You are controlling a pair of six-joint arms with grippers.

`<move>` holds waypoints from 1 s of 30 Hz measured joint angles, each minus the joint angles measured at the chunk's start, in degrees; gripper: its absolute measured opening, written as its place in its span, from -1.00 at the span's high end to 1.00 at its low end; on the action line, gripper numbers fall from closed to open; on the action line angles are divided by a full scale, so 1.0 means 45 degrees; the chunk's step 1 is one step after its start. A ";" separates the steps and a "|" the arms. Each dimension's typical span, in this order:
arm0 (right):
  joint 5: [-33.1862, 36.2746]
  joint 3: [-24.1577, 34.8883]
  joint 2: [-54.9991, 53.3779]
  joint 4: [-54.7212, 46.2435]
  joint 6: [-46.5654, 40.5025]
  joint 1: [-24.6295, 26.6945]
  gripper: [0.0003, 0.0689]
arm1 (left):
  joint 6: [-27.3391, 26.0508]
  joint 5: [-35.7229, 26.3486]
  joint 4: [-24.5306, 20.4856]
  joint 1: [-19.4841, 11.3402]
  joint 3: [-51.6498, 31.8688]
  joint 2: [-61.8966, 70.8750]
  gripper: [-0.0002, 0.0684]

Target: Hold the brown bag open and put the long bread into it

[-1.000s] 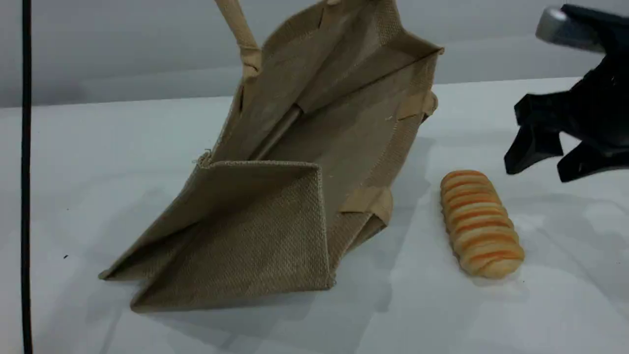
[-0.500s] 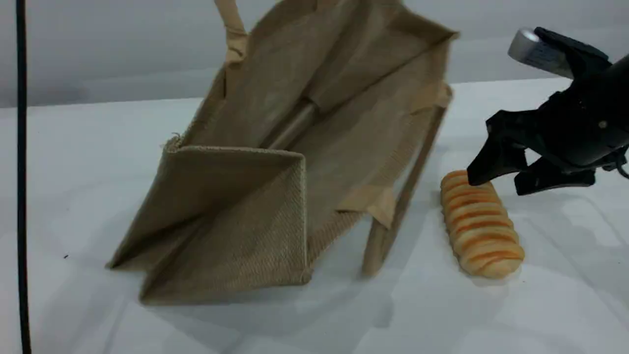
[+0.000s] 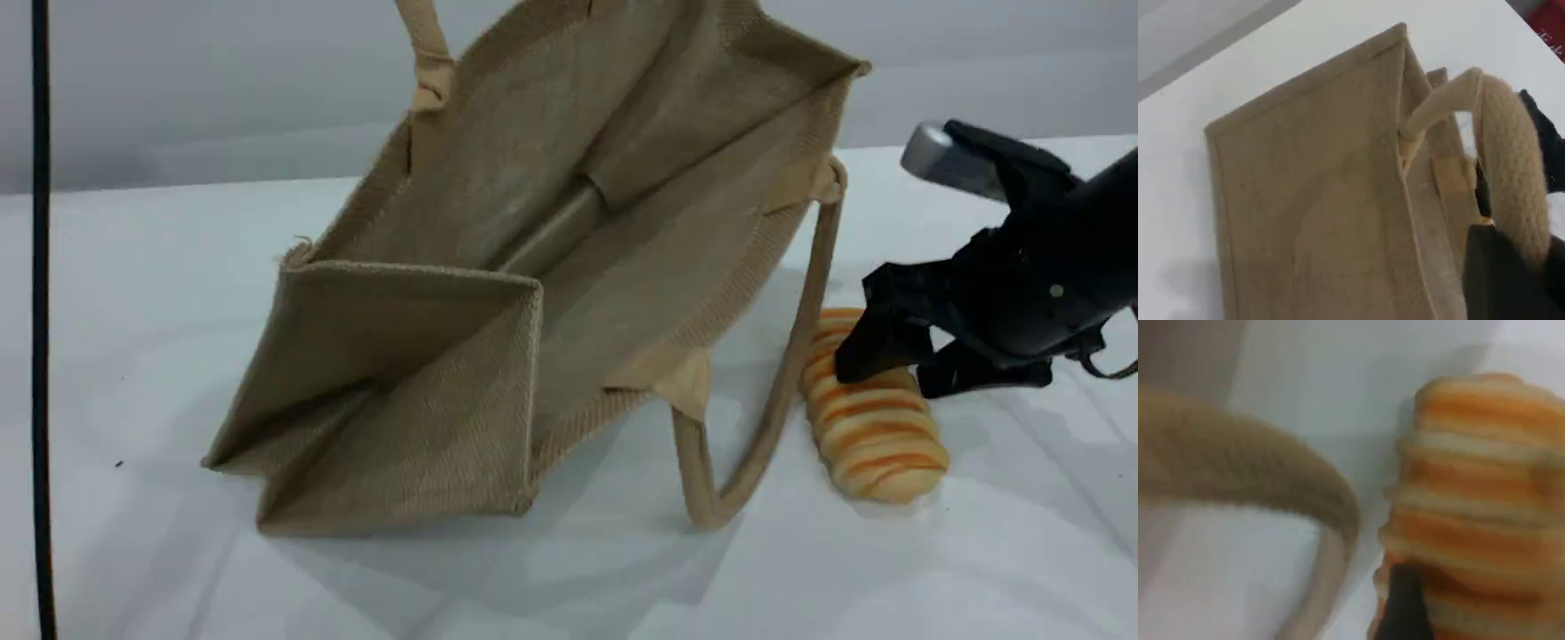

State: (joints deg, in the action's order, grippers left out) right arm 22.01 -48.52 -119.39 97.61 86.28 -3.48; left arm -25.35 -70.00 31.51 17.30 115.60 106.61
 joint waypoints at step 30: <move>0.0881 -0.0001 -0.0707 0.0056 0.0654 0.0000 0.73 | -0.0017 0.0012 -0.0052 0.0000 0.0000 0.0000 0.73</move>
State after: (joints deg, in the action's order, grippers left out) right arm 25.98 -48.52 -122.57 97.86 89.22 -3.49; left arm -25.43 -69.95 31.28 17.30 115.60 106.61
